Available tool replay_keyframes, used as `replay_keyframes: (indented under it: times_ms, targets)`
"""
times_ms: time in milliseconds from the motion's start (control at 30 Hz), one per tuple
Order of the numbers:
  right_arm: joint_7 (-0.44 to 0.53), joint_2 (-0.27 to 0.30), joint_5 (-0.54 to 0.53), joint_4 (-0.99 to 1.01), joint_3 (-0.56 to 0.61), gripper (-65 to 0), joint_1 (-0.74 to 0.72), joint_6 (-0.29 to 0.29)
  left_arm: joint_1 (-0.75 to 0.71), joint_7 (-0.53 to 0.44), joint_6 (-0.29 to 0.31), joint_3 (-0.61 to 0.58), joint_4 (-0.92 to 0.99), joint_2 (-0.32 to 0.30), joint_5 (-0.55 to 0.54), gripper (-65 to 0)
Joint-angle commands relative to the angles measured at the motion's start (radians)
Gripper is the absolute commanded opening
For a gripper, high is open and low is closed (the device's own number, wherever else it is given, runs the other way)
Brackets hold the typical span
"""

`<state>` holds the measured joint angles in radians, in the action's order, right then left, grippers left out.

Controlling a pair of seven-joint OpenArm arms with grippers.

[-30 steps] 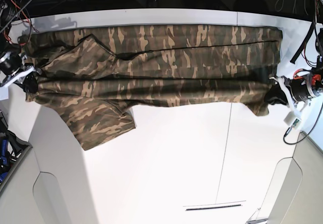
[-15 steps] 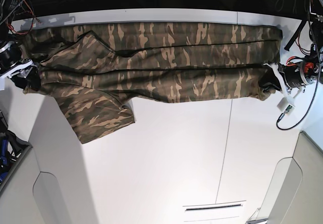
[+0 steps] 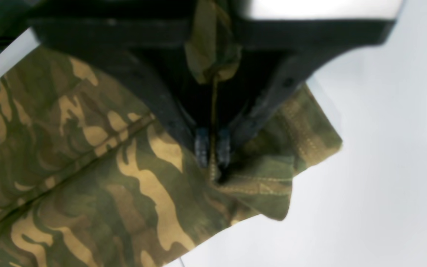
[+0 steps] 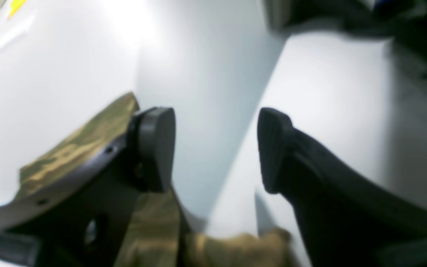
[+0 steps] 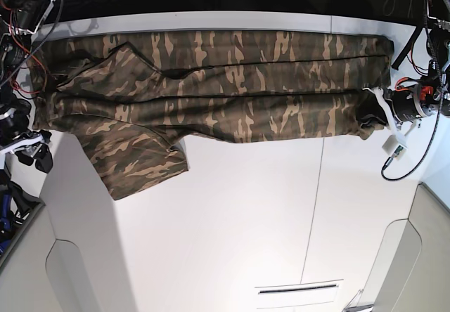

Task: Fold the T-shirt properly
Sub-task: 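Grasp the hem corners and fold the hem up over the folded shoulders, then pull the folded strip taut with both grippers and flatten it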

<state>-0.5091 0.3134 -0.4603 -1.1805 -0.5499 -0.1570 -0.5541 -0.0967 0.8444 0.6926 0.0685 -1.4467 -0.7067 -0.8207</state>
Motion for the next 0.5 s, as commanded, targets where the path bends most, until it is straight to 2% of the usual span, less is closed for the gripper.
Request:
replay_keyframes:
  times_ms: [0,200,400,433,467]
  targets:
    - [0.029,0.016,-0.003,0.025,0.020,-30.3,-0.041,-0.004,0.013,-0.017,0.006,0.010,-0.014,-0.022,-0.013,-65.0]
    - [0.055,0.012,0.026,0.170,0.224,-30.3,-0.105,-0.003,0.013,-0.017,0.006,0.010,-0.014,-0.022,-0.013,-65.0]
    - [0.056,-0.046,0.028,0.170,0.347,-30.6,-0.106,-0.003,0.013,-0.017,0.006,0.010,-0.014,-0.022,-0.013,-65.0]
    - [0.056,-0.058,0.031,0.170,0.355,-32.1,-0.106,-0.003,0.013,-0.017,0.006,0.010,-0.014,-0.022,-0.013,-65.0]
    - [0.056,-0.072,0.036,0.168,0.357,-36.3,-0.106,-0.004,0.013,-0.017,0.006,0.010,-0.014,-0.022,-0.013,-65.0]
